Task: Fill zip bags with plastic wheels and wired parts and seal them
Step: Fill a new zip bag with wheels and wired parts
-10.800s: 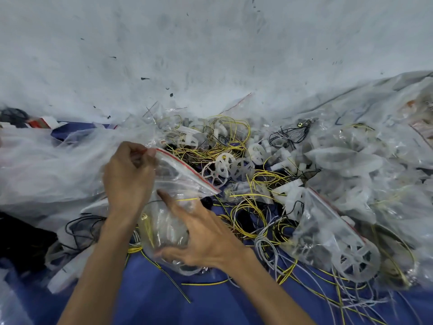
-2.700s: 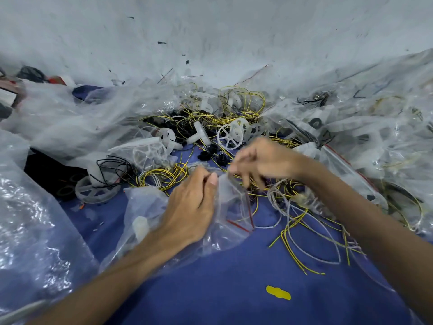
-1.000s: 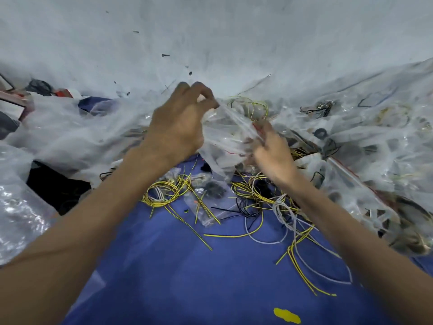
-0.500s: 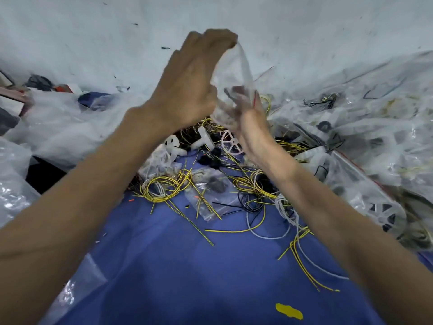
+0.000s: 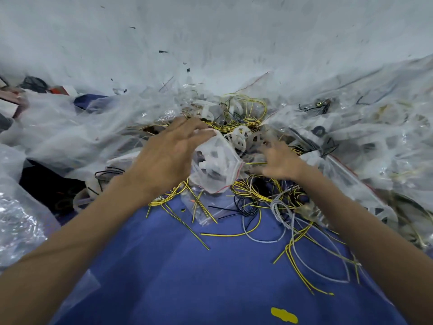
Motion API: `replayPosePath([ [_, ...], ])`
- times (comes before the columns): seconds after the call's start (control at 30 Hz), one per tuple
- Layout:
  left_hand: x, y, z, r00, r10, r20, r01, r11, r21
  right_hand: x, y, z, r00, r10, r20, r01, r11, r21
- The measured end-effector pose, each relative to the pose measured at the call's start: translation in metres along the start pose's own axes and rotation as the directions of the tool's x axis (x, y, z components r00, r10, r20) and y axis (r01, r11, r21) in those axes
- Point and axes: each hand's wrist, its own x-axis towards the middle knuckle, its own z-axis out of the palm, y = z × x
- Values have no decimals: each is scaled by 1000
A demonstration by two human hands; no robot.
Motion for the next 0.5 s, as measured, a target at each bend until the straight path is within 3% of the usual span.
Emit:
replayPosePath([
  [0.07,-13,5,2,998,-21,-59,20,999,-30,-2,8,15,992,37,118,-18,988,-153],
  [0.17,-37,10,9,982,-171,-76,165,983,-76,-2,17,20,998,56,-16,-58,988,-145],
  [0.27,-60,10,14,901,-429,-68,417,898,-143,-1,12,17,991,110,-72,-120,981,-155],
  [0.37,-76,10,14,815,-565,-130,537,820,-198,-2,8,8,992,117,-50,-124,977,-174],
  [0.43,-81,10,16,782,-604,-156,561,790,-247,3,12,-6,993,108,-36,-104,988,111],
  [0.5,-83,8,17,751,-640,-161,584,758,-291,12,22,-25,983,171,-61,-120,865,487],
])
